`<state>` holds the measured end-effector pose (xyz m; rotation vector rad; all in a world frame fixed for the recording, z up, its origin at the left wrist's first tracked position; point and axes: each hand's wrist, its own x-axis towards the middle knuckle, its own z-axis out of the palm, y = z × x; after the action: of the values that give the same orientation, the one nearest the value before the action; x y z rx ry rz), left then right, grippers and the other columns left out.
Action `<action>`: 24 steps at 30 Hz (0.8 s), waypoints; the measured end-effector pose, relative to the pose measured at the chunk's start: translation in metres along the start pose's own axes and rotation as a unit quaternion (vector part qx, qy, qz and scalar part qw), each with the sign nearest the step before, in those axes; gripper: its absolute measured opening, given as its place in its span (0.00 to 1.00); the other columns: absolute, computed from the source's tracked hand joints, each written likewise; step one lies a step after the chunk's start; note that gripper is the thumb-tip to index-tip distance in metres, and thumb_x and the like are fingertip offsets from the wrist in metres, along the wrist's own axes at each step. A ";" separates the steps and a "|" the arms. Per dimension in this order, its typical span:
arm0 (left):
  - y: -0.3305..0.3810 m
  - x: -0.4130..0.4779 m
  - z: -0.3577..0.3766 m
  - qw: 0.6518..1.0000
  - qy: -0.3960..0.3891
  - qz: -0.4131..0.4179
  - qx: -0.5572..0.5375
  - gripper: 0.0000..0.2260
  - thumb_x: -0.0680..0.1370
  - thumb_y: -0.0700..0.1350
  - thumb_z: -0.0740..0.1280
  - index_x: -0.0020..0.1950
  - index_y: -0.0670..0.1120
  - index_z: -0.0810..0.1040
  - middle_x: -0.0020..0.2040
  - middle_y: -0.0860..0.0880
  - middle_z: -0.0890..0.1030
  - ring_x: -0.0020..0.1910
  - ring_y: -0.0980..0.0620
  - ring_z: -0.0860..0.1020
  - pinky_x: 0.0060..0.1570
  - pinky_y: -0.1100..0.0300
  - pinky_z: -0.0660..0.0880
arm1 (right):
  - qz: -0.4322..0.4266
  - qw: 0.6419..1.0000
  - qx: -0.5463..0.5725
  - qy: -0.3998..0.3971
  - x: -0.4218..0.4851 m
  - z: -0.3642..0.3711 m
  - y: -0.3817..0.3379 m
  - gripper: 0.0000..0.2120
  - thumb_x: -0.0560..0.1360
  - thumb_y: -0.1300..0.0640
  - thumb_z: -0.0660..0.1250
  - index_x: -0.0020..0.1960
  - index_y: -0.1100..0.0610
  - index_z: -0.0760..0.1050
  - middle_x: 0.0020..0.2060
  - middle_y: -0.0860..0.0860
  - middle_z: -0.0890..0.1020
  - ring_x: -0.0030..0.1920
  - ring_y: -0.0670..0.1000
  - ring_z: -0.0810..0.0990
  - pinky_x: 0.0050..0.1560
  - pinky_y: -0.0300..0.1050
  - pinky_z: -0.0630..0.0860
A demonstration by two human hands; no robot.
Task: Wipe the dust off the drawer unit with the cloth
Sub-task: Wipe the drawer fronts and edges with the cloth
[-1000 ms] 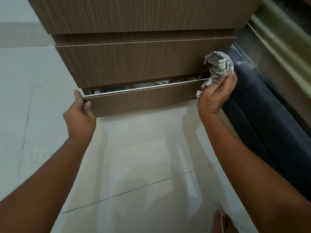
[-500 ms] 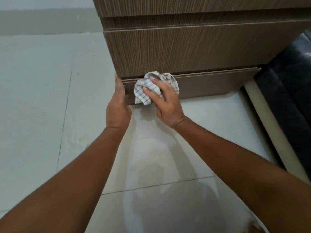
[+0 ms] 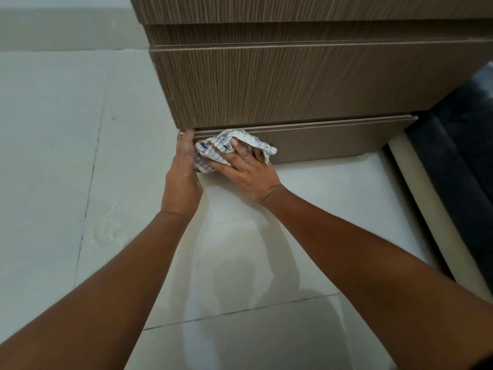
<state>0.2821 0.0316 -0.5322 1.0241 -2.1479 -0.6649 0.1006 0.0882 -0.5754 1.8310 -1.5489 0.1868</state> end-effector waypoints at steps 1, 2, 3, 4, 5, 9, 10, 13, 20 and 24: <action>0.000 0.000 0.000 1.000 0.002 -0.006 0.001 0.36 0.77 0.31 0.57 0.80 0.55 0.49 0.77 0.39 0.67 0.73 0.40 0.71 0.72 0.53 0.68 | -0.004 1.000 0.003 -0.009 -0.007 -0.003 0.008 0.26 0.81 0.60 0.50 0.72 0.42 0.73 0.70 0.47 0.78 0.82 0.57 0.43 0.79 0.55 0.32; 0.000 0.000 0.001 1.000 0.006 -0.014 0.002 0.37 0.77 0.29 0.58 0.80 0.55 0.50 0.77 0.39 0.68 0.72 0.40 0.72 0.71 0.55 0.68 | -0.004 1.000 0.005 -0.022 -0.014 -0.006 0.017 0.28 0.81 0.61 0.47 0.72 0.42 0.73 0.68 0.47 0.79 0.80 0.57 0.50 0.78 0.53 0.35; 0.000 -0.001 0.002 1.000 0.010 -0.021 0.001 0.38 0.76 0.28 0.59 0.80 0.55 0.50 0.76 0.40 0.68 0.71 0.40 0.72 0.71 0.57 0.67 | -0.001 0.999 0.003 -0.039 -0.022 -0.009 0.025 0.28 0.80 0.62 0.48 0.72 0.42 0.73 0.68 0.47 0.79 0.77 0.56 0.56 0.78 0.52 0.39; 0.000 -0.001 0.002 1.000 0.012 -0.026 -0.001 0.39 0.76 0.27 0.59 0.80 0.55 0.51 0.77 0.41 0.68 0.71 0.40 0.72 0.71 0.58 0.67 | 0.002 0.998 -0.003 -0.057 -0.031 -0.011 0.033 0.28 0.78 0.62 0.52 0.72 0.41 0.73 0.68 0.47 0.79 0.75 0.55 0.60 0.76 0.52 0.45; -0.001 -0.001 0.003 0.999 0.015 -0.029 -0.005 0.38 0.77 0.27 0.58 0.80 0.55 0.51 0.77 0.42 0.68 0.71 0.40 0.72 0.71 0.58 0.66 | 0.008 0.997 -0.010 -0.071 -0.039 -0.011 0.041 0.28 0.77 0.60 0.56 0.73 0.41 0.72 0.69 0.46 0.78 0.73 0.54 0.62 0.73 0.52 0.51; 0.002 -0.003 0.005 0.999 0.020 -0.044 -0.006 0.35 0.79 0.29 0.59 0.81 0.54 0.54 0.76 0.43 0.69 0.68 0.39 0.75 0.65 0.67 0.66 | 0.065 0.992 -0.019 -0.102 -0.070 -0.016 0.074 0.31 0.74 0.55 0.58 0.76 0.40 0.63 0.72 0.49 0.75 0.72 0.58 0.62 0.65 0.59 0.63; 0.002 -0.004 0.005 0.999 0.021 -0.048 -0.005 0.35 0.79 0.29 0.59 0.81 0.53 0.54 0.76 0.44 0.69 0.67 0.39 0.75 0.66 0.65 0.67 | 0.088 0.991 -0.018 -0.101 -0.077 -0.019 0.083 0.32 0.73 0.55 0.57 0.76 0.41 0.61 0.73 0.50 0.74 0.71 0.60 0.63 0.67 0.62 0.66; 0.001 -0.004 0.006 0.997 0.023 -0.071 -0.002 0.34 0.79 0.30 0.59 0.80 0.54 0.54 0.73 0.42 0.73 0.63 0.35 0.77 0.65 0.50 0.73 | 0.157 0.982 -0.008 -0.108 -0.093 -0.028 0.105 0.32 0.73 0.54 0.57 0.76 0.42 0.59 0.75 0.53 0.65 0.71 0.65 0.63 0.63 0.73 0.71; 0.005 -0.006 0.008 0.996 0.038 -0.076 0.004 0.35 0.79 0.30 0.60 0.79 0.57 0.53 0.57 0.35 0.80 0.49 0.31 0.80 0.55 0.43 0.77 | 0.304 0.946 0.054 -0.100 -0.113 -0.033 0.127 0.32 0.71 0.61 0.52 0.74 0.47 0.63 0.73 0.66 0.67 0.68 0.80 0.67 0.67 0.77 0.59; 0.007 -0.005 0.007 0.997 0.049 -0.055 0.003 0.43 0.79 0.31 0.60 0.73 0.75 0.47 0.53 0.34 0.81 0.46 0.31 0.80 0.52 0.49 0.75 | 0.356 0.927 0.071 -0.095 -0.123 -0.033 0.142 0.33 0.71 0.64 0.51 0.75 0.51 0.61 0.74 0.71 0.62 0.70 0.82 0.62 0.68 0.79 0.57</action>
<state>0.2758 0.0405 -0.5342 1.1623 -2.0215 -0.6454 -0.0498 0.2032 -0.5572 1.3323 -2.3442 0.4760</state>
